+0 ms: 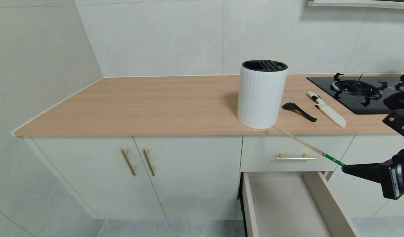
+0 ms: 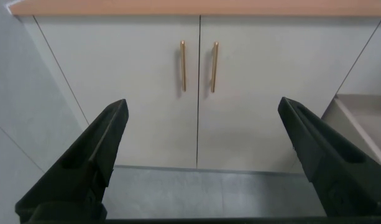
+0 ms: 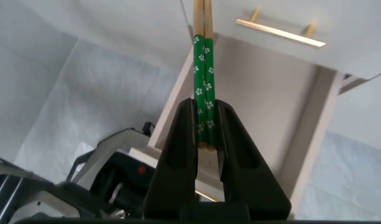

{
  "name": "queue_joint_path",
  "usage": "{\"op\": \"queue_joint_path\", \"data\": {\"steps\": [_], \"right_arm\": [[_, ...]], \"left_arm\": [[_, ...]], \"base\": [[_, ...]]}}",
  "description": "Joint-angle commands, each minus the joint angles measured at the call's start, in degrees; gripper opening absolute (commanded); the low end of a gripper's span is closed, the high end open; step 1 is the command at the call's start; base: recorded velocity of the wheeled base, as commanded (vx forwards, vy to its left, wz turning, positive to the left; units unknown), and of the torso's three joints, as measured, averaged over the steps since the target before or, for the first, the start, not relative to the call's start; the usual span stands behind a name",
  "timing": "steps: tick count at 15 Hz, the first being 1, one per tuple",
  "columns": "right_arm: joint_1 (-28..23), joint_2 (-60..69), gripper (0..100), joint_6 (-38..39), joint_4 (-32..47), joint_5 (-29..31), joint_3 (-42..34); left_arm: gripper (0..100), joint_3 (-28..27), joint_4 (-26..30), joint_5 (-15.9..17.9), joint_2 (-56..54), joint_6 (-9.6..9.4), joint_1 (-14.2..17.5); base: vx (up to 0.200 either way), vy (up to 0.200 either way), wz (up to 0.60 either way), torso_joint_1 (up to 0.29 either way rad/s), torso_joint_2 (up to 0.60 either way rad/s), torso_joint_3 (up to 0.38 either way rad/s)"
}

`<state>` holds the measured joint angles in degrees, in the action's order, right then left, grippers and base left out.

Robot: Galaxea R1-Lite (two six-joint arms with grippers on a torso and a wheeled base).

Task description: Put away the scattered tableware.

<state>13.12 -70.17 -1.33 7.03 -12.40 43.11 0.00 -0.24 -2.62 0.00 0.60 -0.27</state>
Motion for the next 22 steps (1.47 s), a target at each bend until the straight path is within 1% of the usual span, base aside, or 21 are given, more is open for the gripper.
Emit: {"op": "queue_joint_path", "data": {"steps": [1, 8, 16, 18, 22], "right_arm": [[0.9, -0.4, 0, 0.0, 0.0, 0.0, -0.4], [3.5, -2.6, 0, -0.1, -0.3, 0.0, -1.5], [3.9, -4.3, 0, -0.1, -0.4, 0.0, -2.1], [4.2, -4.5, 0, -0.1, -0.4, 0.0, -2.1], [4.5, -6.0, 0, -0.1, -0.6, 0.3, -2.1]], "left_arm": [[100, 0.0, 0.0, 0.0, 0.0, 0.02, 0.0], [100, 0.0, 0.0, 0.0, 0.0, 0.02, 0.0], [100, 0.0, 0.0, 0.0, 0.0, 0.02, 0.0], [100, 0.0, 0.0, 0.0, 0.0, 0.02, 0.0], [100, 0.0, 0.0, 0.0, 0.0, 0.02, 0.0]], "base": [[0.000, 0.000, 0.00, -0.198, 0.46, 0.261], [0.000, 0.000, 0.00, -0.189, 0.48, 0.281], [0.000, 0.000, 0.00, -0.143, 0.46, 0.308], [0.000, 0.000, 0.00, -0.054, 0.22, 0.154], [0.000, 0.000, 0.00, -0.006, 0.03, 0.021]]}}
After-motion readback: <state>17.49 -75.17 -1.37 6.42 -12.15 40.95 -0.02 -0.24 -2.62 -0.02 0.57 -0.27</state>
